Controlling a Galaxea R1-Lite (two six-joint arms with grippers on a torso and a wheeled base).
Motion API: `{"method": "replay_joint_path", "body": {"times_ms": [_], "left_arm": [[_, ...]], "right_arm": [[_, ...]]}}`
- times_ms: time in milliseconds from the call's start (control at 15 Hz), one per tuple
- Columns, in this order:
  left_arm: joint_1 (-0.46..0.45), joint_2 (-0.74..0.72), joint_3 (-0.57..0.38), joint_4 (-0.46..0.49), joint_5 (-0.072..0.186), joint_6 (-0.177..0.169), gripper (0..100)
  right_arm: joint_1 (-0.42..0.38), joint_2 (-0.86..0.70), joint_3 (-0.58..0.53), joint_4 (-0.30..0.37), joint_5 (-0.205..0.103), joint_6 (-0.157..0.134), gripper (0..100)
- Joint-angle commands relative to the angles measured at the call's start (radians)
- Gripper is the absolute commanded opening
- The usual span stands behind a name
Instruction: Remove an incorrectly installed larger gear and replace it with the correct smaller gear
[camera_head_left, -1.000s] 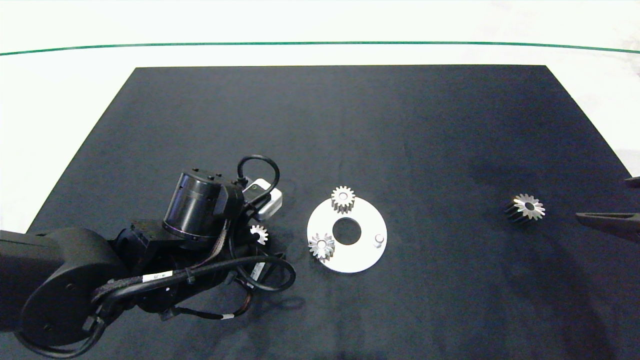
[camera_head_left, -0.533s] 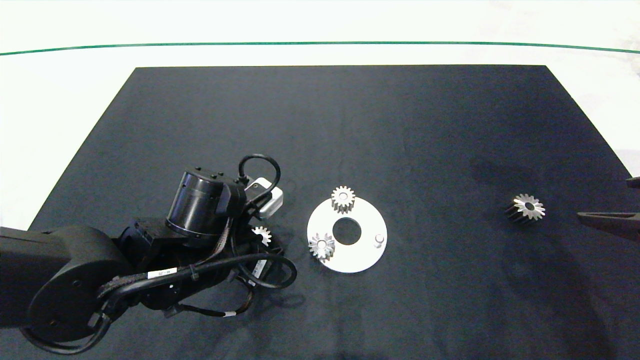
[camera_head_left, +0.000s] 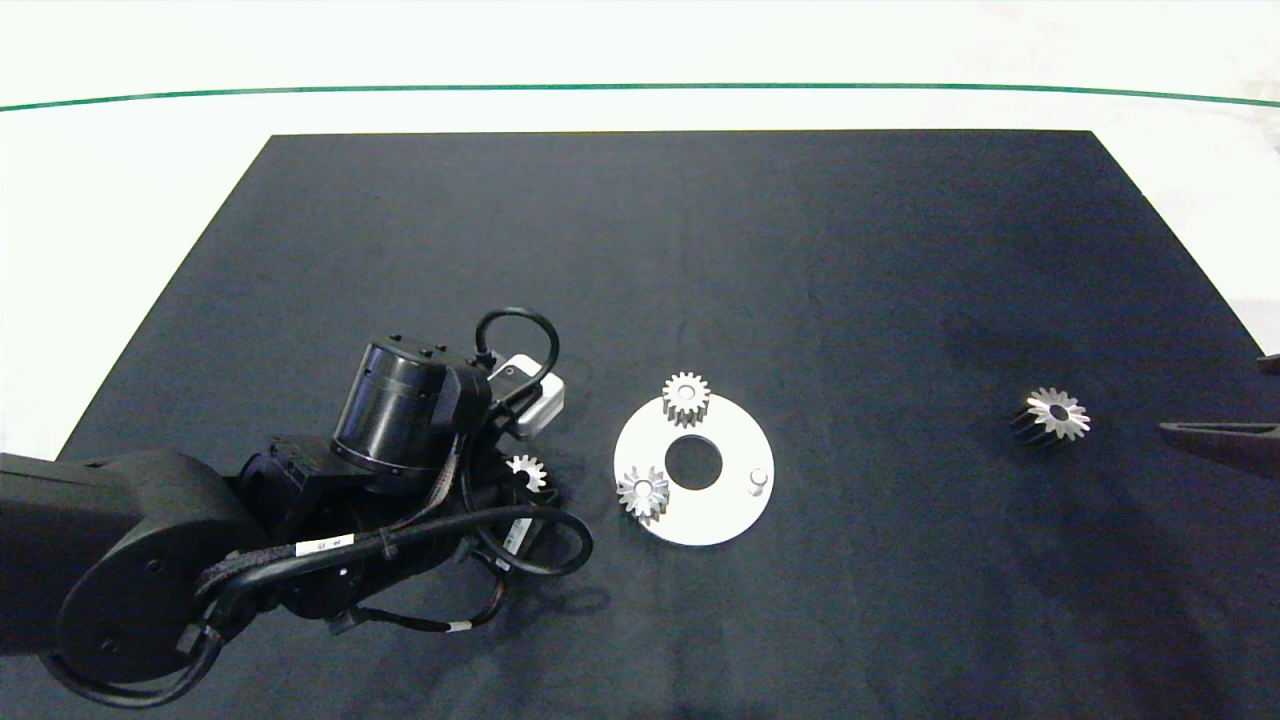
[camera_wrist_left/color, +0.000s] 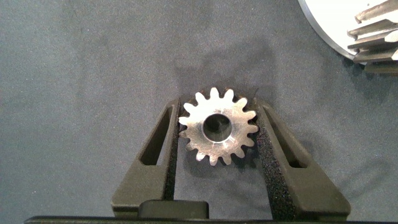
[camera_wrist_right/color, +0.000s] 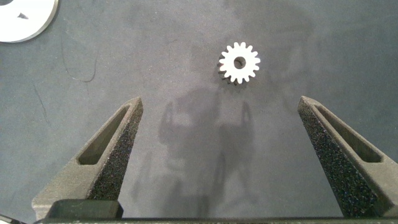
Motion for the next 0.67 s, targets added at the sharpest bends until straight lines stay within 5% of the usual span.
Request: {"method": "replay_joint_path", "body": {"times_ms": [67, 667], "left_arm": [[0.0, 0.001, 0.001, 0.0, 0.003, 0.002, 33], [0.006, -0.017, -0.001, 0.002, 0.003, 0.005, 25]], "right_arm": [[-0.002, 0.0, 0.0, 0.003, 0.003, -0.003, 100], [-0.005, 0.0, 0.002, 0.003, 0.003, -0.003, 100]]}}
